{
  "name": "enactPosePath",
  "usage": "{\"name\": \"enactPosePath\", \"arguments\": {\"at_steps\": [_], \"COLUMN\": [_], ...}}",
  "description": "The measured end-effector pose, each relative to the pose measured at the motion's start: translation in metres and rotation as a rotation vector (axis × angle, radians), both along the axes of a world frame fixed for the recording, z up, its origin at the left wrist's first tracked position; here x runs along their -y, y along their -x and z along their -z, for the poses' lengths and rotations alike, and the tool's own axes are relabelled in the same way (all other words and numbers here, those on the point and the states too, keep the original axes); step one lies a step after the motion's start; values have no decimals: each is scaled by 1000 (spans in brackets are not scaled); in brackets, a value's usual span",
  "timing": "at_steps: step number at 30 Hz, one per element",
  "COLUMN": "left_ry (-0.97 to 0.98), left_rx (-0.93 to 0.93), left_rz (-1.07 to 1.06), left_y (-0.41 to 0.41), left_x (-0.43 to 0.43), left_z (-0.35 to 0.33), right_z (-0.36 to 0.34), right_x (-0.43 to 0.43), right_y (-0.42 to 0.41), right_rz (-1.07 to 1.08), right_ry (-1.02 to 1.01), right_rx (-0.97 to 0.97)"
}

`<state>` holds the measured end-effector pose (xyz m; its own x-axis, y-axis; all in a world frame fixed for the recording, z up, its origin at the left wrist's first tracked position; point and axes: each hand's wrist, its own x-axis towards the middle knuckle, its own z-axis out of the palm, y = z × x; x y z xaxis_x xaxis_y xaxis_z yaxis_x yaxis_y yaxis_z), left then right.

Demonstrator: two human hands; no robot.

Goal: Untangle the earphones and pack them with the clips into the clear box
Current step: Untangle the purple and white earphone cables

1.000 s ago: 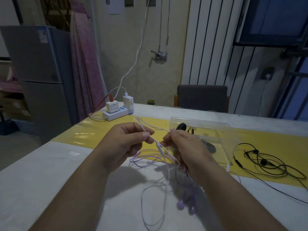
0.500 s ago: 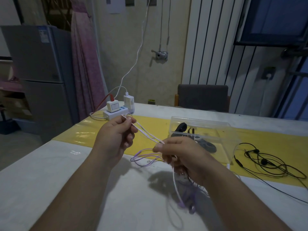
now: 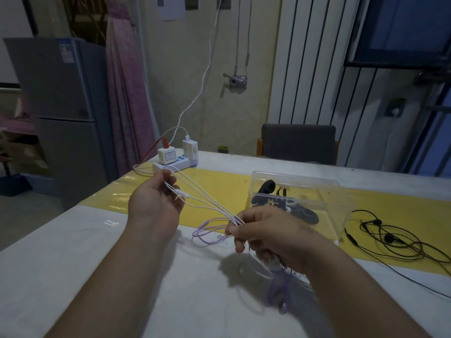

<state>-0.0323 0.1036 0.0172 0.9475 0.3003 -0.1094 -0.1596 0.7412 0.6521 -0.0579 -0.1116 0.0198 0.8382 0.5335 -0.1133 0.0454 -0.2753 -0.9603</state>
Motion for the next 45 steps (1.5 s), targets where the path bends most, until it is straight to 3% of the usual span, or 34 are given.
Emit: {"name": "enactPosePath", "arguments": {"at_steps": [4, 8, 15, 20, 24, 35, 42, 45], "left_ry": [111, 177, -12, -5, 110, -92, -84, -48], "left_rx": [42, 118, 266, 340, 295, 121, 138, 130], "left_rz": [97, 130, 194, 314, 243, 147, 42, -2], "left_y": [4, 6, 7, 12, 6, -1, -2, -4], "left_x": [-3, 0, 12, 18, 16, 16, 12, 8], "left_z": [-2, -3, -3, -3, -1, 4, 2, 2], "right_z": [5, 2, 3, -2, -3, -2, -5, -4], "right_x": [1, 0, 3, -2, -3, -7, -2, -3], "right_y": [-4, -6, -2, 2, 3, 6, 7, 7], "right_rz": [80, 126, 29, 69, 117, 87, 5, -40], "right_ry": [153, 90, 168, 239, 331, 345, 343, 252], "right_rx": [145, 111, 119, 219, 322, 285, 325, 254]}}
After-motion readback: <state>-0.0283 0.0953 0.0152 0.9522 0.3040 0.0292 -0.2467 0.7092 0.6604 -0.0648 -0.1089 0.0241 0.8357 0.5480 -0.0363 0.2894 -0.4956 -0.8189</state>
